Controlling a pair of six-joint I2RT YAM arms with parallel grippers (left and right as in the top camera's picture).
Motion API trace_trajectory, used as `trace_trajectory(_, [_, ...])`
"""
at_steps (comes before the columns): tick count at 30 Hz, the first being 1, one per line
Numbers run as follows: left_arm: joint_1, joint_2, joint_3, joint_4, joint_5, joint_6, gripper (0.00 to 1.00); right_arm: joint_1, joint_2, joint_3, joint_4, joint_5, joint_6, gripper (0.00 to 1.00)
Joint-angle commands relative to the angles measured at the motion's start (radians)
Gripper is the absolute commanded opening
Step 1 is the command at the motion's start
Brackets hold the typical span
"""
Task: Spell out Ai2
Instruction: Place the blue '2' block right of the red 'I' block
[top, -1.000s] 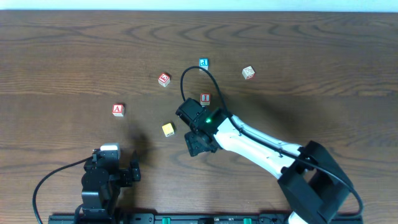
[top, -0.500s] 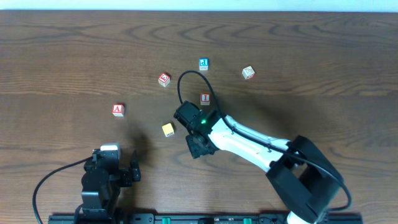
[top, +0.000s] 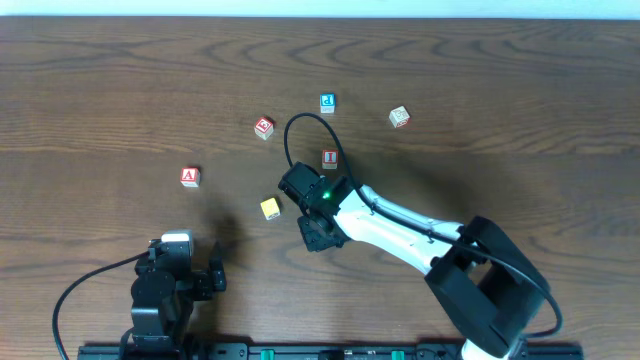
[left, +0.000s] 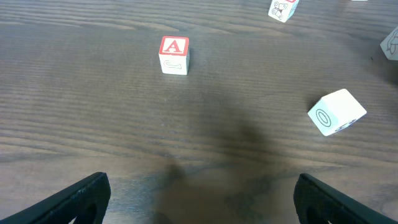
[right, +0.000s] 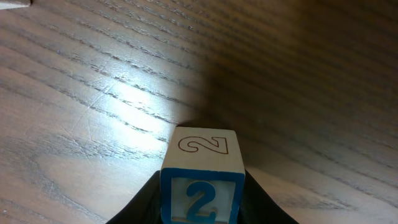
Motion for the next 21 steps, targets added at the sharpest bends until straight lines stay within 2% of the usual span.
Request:
trace_trajectory(1, [0.004, -0.006, -0.006, -0.005, -0.006, 0.014, 0.96, -0.032, 0.003, 0.071, -0.03, 0.035, 0.0, 0.19])
trace_trajectory(5, [0.004, -0.006, -0.006, -0.005, -0.006, 0.014, 0.95, -0.099, -0.009, 0.26, -0.132, 0.129, 0.0, 0.17])
trace_trajectory(7, [0.004, -0.006, -0.006, -0.005, -0.006, 0.014, 0.95, -0.147, -0.011, 0.399, -0.183, 0.171, -0.018, 0.19])
trace_trajectory(10, [0.004, -0.006, -0.006, -0.005, -0.006, 0.014, 0.95, -0.203, -0.011, 0.51, -0.192, 0.183, -0.064, 0.17])
trace_trajectory(16, [0.004, -0.006, -0.006, -0.005, -0.006, 0.014, 0.96, -0.296, 0.011, 0.491, -0.189, 0.152, -0.052, 0.16])
trace_trajectory(21, [0.004, -0.006, -0.006, -0.005, -0.006, 0.014, 0.95, -0.303, 0.103, 0.476, -0.181, 0.142, -0.046, 0.17])
